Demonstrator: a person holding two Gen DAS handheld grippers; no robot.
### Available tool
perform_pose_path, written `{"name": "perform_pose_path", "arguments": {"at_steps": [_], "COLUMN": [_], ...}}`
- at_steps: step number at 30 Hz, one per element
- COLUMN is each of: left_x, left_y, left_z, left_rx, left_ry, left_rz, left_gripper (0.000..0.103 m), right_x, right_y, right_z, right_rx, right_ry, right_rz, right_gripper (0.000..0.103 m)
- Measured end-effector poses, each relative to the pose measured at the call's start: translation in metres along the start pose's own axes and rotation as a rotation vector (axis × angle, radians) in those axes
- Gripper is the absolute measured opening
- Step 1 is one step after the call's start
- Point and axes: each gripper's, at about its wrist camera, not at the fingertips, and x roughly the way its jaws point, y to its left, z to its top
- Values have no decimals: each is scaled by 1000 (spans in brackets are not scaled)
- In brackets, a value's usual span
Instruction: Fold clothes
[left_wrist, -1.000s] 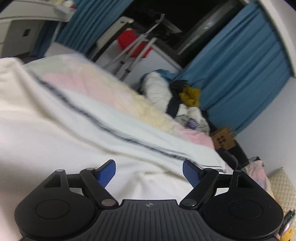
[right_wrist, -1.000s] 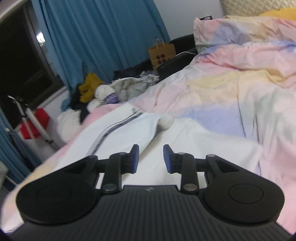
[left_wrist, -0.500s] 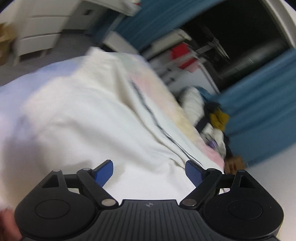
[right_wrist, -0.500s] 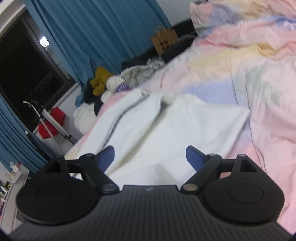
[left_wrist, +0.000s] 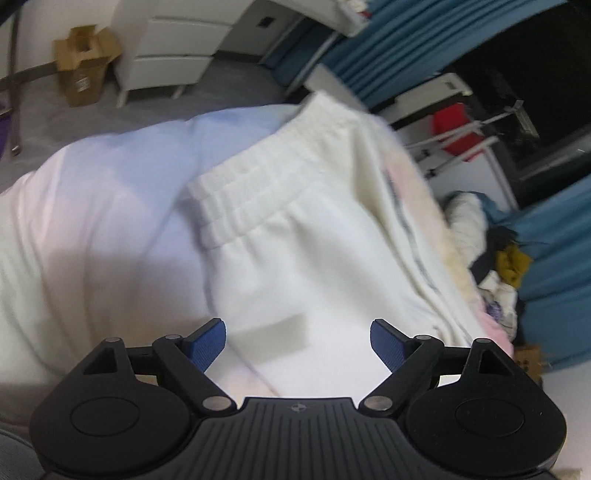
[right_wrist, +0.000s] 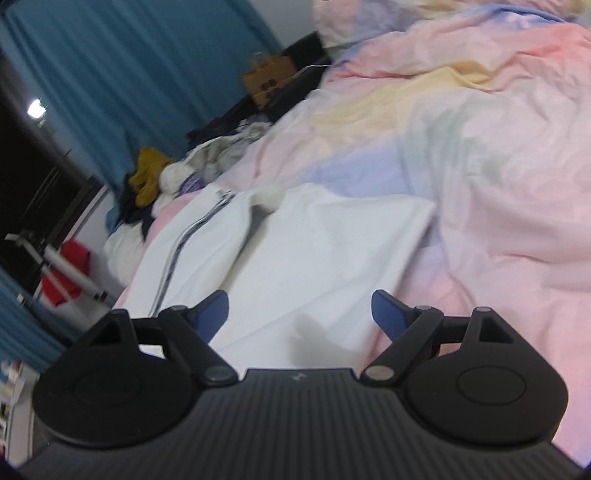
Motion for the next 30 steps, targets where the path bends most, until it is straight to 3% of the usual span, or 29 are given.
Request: {"name": "perform_pose_path", "arguments": {"at_steps": [8, 11, 16, 19, 22, 24, 25, 26, 30], "left_x": [32, 46, 50, 46, 40, 32, 25, 19, -8], "left_y": [10, 8, 4, 5, 5, 0, -5, -6, -5], "left_z": [19, 25, 30, 30, 30, 30, 30, 29, 22], "left_rx": [-51, -69, -66, -89, -119, -107, -91, -78, -79], "left_ry": [6, -7, -42, -71, -88, -120, -141, -164, -223], "left_rz": [19, 25, -20, -84, -164, -218, -236, -254, -323], "left_gripper": [83, 71, 32, 24, 19, 17, 10, 8, 6], "right_x": [16, 17, 37, 61, 83, 91, 92, 90, 68], "right_y": [-28, -42, -58, -65, -71, -67, -64, -63, -52], "right_z": [3, 5, 6, 6, 8, 12, 14, 15, 21], "right_rx": [117, 203, 268, 283, 293, 232, 196, 189, 139], "right_ry": [18, -21, -37, -16, -12, -22, -27, -36, -106], "right_rz": [-43, -32, -33, -32, -17, -23, -32, -39, -44], "right_gripper": [86, 86, 87, 86, 65, 37, 12, 7, 5]}}
